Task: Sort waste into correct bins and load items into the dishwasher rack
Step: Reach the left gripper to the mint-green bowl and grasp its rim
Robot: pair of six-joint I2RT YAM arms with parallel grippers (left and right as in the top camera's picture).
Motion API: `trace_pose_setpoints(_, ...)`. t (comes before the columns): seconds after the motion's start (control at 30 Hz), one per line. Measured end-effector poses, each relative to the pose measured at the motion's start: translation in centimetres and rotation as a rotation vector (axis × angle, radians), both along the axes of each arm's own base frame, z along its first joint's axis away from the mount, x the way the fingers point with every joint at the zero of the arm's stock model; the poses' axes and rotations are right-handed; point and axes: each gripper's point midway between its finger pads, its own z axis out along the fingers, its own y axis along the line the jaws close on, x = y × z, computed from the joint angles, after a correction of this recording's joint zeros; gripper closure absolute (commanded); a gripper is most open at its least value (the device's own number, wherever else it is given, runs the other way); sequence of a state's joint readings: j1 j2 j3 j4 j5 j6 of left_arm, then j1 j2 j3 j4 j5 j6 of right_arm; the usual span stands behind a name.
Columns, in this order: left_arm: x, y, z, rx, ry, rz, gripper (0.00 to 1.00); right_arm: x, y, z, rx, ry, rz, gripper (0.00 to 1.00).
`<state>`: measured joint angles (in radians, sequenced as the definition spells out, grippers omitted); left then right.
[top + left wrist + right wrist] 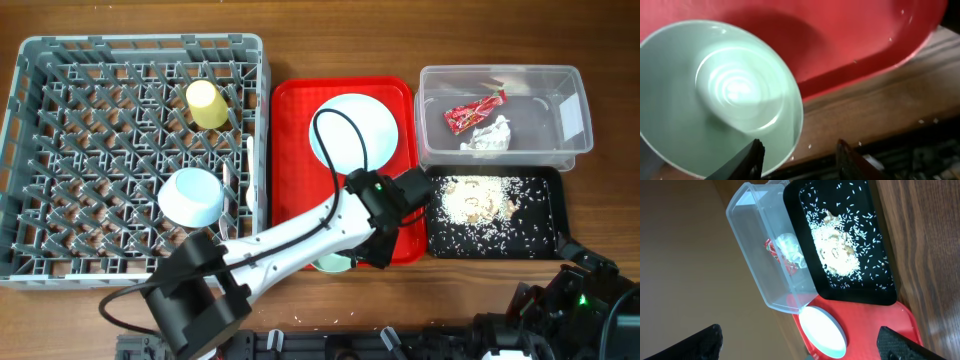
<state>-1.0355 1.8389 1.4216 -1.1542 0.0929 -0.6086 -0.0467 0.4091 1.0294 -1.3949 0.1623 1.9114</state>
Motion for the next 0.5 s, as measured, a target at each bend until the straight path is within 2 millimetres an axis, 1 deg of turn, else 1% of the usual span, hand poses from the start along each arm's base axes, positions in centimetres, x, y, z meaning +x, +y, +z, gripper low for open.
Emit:
trace_pose_setpoints(0.1, 0.4, -0.2, -0.5, -0.004, -0.03, 0.002, 0.54, 0.0, 0.0, 0.0, 0.0, 0.0, 0.0, 0.0)
trace_pose_setpoints(0.2, 0.6, -0.3, -1.6, -0.008, -0.05, 0.006, 0.56, 0.0, 0.0, 0.0, 0.0, 0.0, 0.0, 0.0)
trace_pose_setpoints(0.23, 0.4, -0.1, -2.0, -0.002, -0.049, 0.009, 0.58, 0.0, 0.0, 0.0, 0.0, 0.0, 0.0, 0.0)
trace_pose_setpoints(0.27, 0.1, 0.2, -2.4, 0.01, -0.044, 0.011, 0.61, 0.0, 0.0, 0.0, 0.0, 0.0, 0.0, 0.0)
trace_pose_setpoints(0.33, -0.6, 1.0, -3.3, 0.038, -0.029, 0.013, 0.72, 0.0, 0.0, 0.0, 0.0, 0.0, 0.0, 0.0)
trace_pose_setpoints(0.37, -0.7, 1.1, -3.5, 0.045, -0.025, 0.019, 0.96, 0.0, 0.0, 0.0, 0.0, 0.0, 0.0, 0.0)
trace_pose_setpoints(0.5, -0.4, 1.4, -3.6, 0.058, -0.048, 0.026, 0.96, 0.0, 0.0, 0.0, 0.0, 0.0, 0.0, 0.0)
